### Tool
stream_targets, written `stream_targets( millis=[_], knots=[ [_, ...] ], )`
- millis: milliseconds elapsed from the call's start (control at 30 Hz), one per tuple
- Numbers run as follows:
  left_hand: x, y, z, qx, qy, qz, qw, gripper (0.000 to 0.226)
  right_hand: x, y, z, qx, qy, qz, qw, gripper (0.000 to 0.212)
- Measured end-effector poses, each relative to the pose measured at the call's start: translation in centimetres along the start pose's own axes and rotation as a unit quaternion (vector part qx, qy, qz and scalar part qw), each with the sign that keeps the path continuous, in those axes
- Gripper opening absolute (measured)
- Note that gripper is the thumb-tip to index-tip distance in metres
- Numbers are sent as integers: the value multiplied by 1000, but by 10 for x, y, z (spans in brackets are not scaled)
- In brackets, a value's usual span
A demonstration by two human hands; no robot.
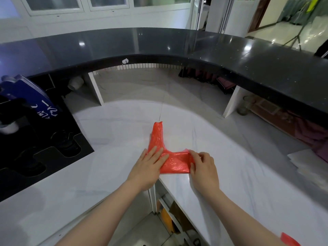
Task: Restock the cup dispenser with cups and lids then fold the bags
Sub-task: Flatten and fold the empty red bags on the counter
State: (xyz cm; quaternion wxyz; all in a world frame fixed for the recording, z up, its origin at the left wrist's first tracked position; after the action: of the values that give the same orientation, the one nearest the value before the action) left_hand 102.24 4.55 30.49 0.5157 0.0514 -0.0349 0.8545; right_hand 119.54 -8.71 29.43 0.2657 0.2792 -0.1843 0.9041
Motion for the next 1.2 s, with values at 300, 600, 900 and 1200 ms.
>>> stream_targets(
  millis=[300, 600, 900, 1200],
  knots=[
    [6, -3, -14, 103, 48, -9, 993, 68, -3, -3, -13, 147, 77, 26, 986, 72],
    [20, 3, 3, 79, 137, 3, 987, 73, -3, -3, 14, 140, -99, 6, 985, 71],
    [34, 23, 3, -17, 265, 125, 956, 42, 0, 2, 18, 127, -100, 1, 987, 64],
    [40, 22, -1, -82, 418, 329, 843, 7, -7, -6, 17, 62, -214, -38, 974, 16]
  ],
)
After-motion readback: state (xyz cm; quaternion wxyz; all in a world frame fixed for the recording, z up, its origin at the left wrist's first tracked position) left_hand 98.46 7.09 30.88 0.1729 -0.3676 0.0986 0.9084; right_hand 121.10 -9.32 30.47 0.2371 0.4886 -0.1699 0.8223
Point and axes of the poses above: each hand's wrist, its own y-axis away from the middle knuckle, its own z-axis out of the back of the hand, x = y × z, the point moved 2 cm from there along -y, towards the middle knuckle, and after that the axes turned 12 degrees about -y, right-handed, at the moved point
